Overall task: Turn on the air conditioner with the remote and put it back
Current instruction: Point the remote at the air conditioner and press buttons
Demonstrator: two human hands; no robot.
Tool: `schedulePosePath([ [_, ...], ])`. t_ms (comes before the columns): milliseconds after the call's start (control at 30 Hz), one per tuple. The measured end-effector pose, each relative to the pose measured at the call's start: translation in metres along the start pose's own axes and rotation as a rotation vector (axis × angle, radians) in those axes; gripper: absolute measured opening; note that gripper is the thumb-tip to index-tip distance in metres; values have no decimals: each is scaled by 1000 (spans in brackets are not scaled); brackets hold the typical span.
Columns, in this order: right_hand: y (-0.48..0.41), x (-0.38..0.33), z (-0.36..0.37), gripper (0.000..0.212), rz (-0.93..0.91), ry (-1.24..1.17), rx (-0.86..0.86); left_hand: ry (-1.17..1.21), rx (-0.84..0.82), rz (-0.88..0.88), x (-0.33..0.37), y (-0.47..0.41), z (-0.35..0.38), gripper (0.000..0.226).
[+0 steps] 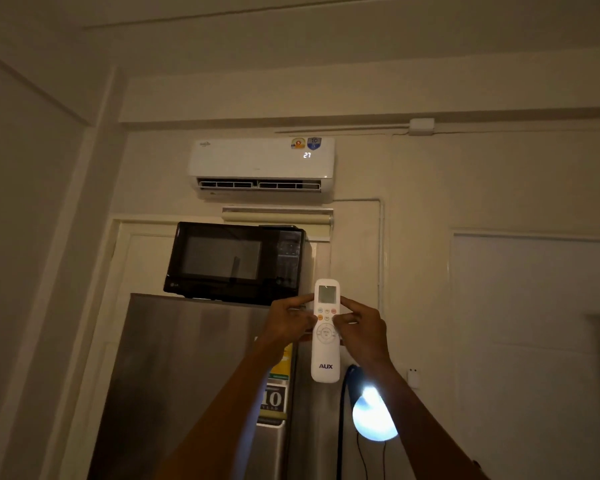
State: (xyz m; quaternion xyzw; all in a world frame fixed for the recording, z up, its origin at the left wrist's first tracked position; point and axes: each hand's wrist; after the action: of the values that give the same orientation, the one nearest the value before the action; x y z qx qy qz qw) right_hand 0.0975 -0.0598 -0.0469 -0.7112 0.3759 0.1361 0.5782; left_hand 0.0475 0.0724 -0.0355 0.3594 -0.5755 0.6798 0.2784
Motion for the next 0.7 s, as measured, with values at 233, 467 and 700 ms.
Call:
schedulePosePath([
  [233, -21, 50, -61, 46, 37, 29, 11, 21, 3, -30, -20, -22, 80, 49],
  [467, -52, 114, -122, 47, 60, 47, 8, 113, -11, -52, -53, -50, 165, 47],
  [700, -72, 190, -161, 46, 66, 37, -4, 118, 8, -121, -97, -83, 235, 49],
])
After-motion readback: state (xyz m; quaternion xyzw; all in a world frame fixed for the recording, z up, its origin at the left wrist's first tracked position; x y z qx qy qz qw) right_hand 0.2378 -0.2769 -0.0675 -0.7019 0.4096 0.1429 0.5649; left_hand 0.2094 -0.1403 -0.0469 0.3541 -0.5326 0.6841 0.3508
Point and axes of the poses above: each hand's wrist, its own y-axis away from the middle knuckle, its own z-axis out of the palm, x = y × z, and after that the axes turned 12 degrees about y, right-handed
